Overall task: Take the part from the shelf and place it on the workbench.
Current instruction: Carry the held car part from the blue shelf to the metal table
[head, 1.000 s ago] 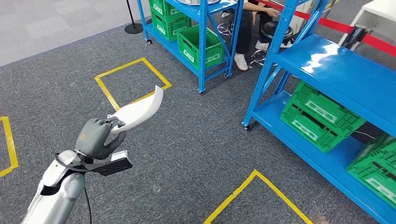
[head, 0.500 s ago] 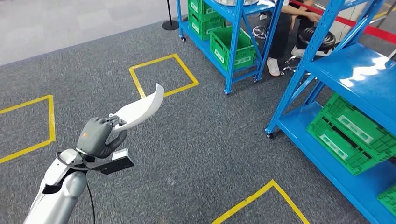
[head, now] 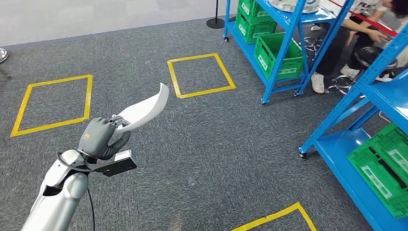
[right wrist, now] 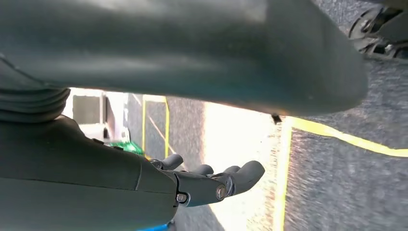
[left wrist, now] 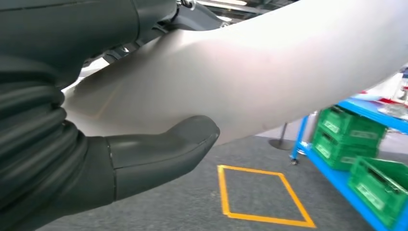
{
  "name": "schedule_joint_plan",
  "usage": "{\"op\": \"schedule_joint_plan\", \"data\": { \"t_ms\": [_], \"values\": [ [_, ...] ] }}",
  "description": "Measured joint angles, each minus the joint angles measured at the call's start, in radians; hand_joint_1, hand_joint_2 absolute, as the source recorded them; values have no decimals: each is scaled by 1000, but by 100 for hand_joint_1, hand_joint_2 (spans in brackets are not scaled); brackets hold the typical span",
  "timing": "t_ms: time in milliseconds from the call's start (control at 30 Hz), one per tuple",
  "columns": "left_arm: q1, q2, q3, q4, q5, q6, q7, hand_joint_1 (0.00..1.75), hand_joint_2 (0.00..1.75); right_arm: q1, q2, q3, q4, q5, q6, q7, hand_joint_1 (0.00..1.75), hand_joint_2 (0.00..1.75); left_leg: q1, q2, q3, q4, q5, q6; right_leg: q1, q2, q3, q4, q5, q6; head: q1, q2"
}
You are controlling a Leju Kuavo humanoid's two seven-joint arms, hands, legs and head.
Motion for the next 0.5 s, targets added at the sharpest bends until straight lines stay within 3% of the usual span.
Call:
{"op": "schedule_joint_plan", "data": {
  "t_ms": [33, 67, 100, 133, 167, 200, 267, 333, 400, 433, 500],
  "values": [
    [-2, -1, 0, 2, 1, 0, -1, 175, 175, 1, 0, 0, 0, 0, 0, -4, 0, 0, 1, -14, -2, 0, 2, 3, -4, 39, -27, 59, -30, 4, 2, 0],
    [-4, -3, 0, 4, 1, -1, -2, 175, 175, 4, 0, 0, 0, 0, -1, -8, 0, 0, 2, -29, -4, 1, 3, 5, -6, 62, -61, 129, -61, 6, 3, 0],
    [-4, -4, 0, 7, 1, -1, -3, 175, 175, 7, 0, 0, 0, 0, -1, -11, 0, 0, 2, -45, -6, 2, 3, 6, -7, 72, -92, 189, -80, 7, 3, 0],
    [-3, -5, 0, 9, 1, -1, -4, 175, 175, 9, 0, 0, 0, 1, -1, -11, 0, 0, 2, -62, -8, 4, 4, 6, -7, 76, -111, 221, -83, 7, 3, 0],
    [-2, -5, 0, 12, 1, -1, -5, 175, 175, 10, 0, 0, 0, 2, -2, -9, 0, 0, 2, -78, -9, 6, 4, 5, -8, 78, -112, 215, -66, 6, 3, 0],
    [-2, -5, 0, 14, 1, -1, -5, 175, 175, 10, 0, 0, 0, 2, -2, -7, 0, 0, 2, -94, -9, 8, 4, 4, -9, 83, -93, 169, -33, 4, 4, 0],
    [-3, -5, 0, 17, 1, -1, -5, 175, 175, 10, 0, 0, 0, 4, -2, -7, 0, 0, 3, -123, -12, 12, 4, -3, -14, 127, -32, 31, 31, 2, 3, 0],
    [-5, -4, 0, 19, 1, -1, -5, 175, 175, 9, 0, 0, 0, 4, -2, -15, 0, 0, 4, -147, -19, 14, 7, -16, -16, 162, 0, -45, 52, 1, 3, 0],
    [-5, -2, 1, 21, 2, -1, -5, 175, 175, 8, 0, 0, 0, 4, -2, -23, 0, 0, 8, -172, -26, 8, 14, -32, -13, 149, 4, -53, 53, -7, 3, 0],
    [-3, -1, 2, 22, 2, 0, -5, 175, 175, 8, 0, 0, 0, 4, -2, -21, 0, 0, 9, -167, -29, 9, 14, -38, -12, 136, 8, -58, 56, -15, 3, 0],
    [0, 3, 5, 25, 3, 3, -5, 175, 175, 7, 0, 0, 0, 5, -2, -12, 0, 0, 6, -112, -51, 50, -13, -45, -13, 109, 14, -69, 63, -30, -1, 0]
  ]
}}
